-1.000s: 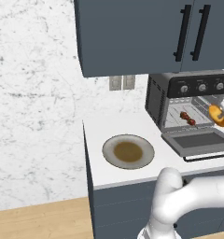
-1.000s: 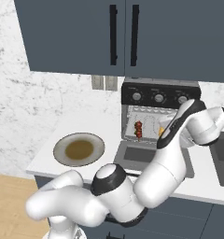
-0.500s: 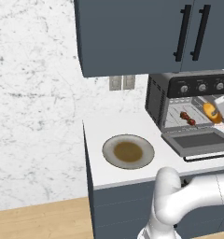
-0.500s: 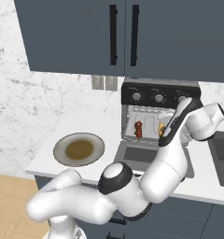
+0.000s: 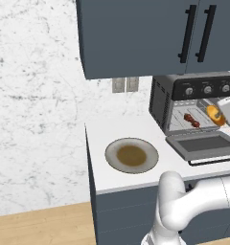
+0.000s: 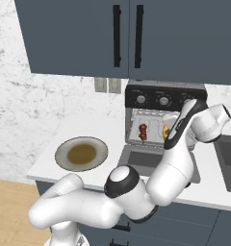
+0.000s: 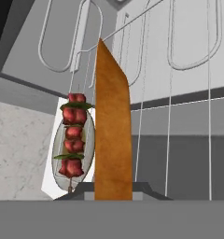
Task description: Pick up the kebab skewer and baguette bread, and place them inside the toaster oven. Close the toaster oven door and start by setting the timer.
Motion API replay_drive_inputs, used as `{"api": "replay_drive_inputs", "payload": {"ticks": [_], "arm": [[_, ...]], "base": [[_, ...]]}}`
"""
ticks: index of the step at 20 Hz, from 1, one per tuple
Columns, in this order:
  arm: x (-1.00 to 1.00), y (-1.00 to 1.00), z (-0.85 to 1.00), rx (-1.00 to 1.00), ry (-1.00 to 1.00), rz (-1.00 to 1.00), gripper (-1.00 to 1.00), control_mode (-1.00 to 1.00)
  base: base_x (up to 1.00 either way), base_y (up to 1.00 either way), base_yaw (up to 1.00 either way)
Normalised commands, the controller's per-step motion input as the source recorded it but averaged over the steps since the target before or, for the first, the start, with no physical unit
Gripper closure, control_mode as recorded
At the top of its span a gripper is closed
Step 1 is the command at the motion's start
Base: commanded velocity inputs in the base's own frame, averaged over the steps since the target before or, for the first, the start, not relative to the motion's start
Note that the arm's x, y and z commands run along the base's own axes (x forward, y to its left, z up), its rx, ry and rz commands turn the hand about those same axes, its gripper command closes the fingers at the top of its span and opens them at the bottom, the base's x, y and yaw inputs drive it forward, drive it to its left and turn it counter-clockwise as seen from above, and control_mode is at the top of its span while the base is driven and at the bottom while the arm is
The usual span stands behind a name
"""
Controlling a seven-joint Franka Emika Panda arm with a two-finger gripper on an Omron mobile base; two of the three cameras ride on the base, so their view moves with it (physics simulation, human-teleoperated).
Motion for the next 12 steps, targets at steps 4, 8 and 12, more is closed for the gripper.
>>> {"api": "replay_drive_inputs", "payload": {"ticks": [4, 8, 12], "arm": [[0.11, 0.06, -0.21, 0.00, 0.00, -0.03, 1.00, -1.00], [0.00, 0.00, -0.22, 0.00, 0.00, -0.02, 1.00, -1.00], [0.00, 0.13, -0.14, 0.00, 0.00, -0.03, -1.00, -1.00]], "base": [[0.00, 0.00, 0.00], [0.00, 0.00, 0.00], [0.00, 0.00, 0.00]]}}
